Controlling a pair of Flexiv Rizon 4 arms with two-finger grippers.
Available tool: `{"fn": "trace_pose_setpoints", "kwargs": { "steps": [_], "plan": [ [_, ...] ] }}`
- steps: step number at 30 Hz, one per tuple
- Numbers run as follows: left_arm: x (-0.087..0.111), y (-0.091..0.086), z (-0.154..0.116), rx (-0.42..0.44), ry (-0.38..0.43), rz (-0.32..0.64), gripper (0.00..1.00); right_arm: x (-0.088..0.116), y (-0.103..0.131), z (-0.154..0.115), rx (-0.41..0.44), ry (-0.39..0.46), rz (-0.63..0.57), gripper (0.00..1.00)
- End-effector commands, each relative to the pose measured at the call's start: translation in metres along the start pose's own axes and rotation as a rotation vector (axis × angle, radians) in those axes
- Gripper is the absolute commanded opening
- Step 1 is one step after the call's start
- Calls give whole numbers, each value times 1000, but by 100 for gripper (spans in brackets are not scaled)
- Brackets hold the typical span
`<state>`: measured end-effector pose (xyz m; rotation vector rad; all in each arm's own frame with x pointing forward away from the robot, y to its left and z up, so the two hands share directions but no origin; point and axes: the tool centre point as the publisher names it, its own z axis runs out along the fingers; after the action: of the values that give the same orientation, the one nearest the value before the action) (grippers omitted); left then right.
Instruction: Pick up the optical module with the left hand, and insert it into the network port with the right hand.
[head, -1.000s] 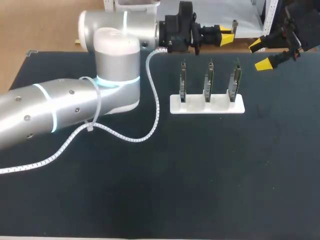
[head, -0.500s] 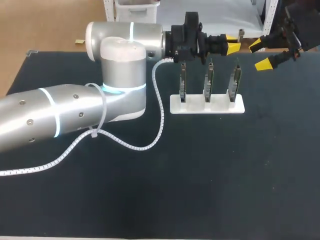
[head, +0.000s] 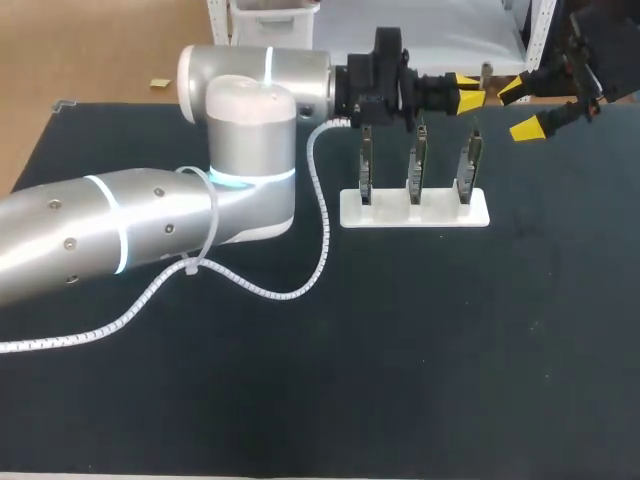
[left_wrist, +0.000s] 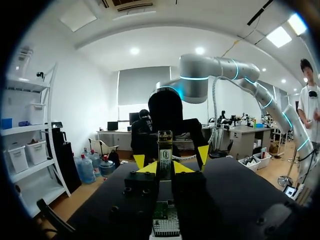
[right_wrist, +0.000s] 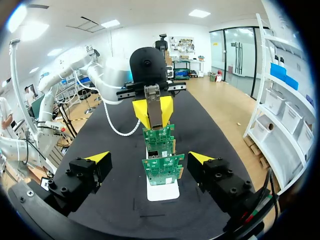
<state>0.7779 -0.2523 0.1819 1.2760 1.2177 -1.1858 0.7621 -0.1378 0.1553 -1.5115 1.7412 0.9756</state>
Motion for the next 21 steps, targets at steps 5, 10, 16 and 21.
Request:
{"fn": "trace_pose_setpoints", "kwargs": {
  "steps": [5,10,16,21],
  "plan": [
    [2,-1,-1,7,15,-13,0,0,1,0,2,0,-1,100],
    [4,-1,-1,18,18,-19,0,0,1,0,2,0,-1,100],
    [6,-2,0,35,24,-25,0,0,1,0,2,0,-1,100],
    [6,-2,2,44,27,-26,0,0,1,0,2,0,-1,100]
  ]
}}
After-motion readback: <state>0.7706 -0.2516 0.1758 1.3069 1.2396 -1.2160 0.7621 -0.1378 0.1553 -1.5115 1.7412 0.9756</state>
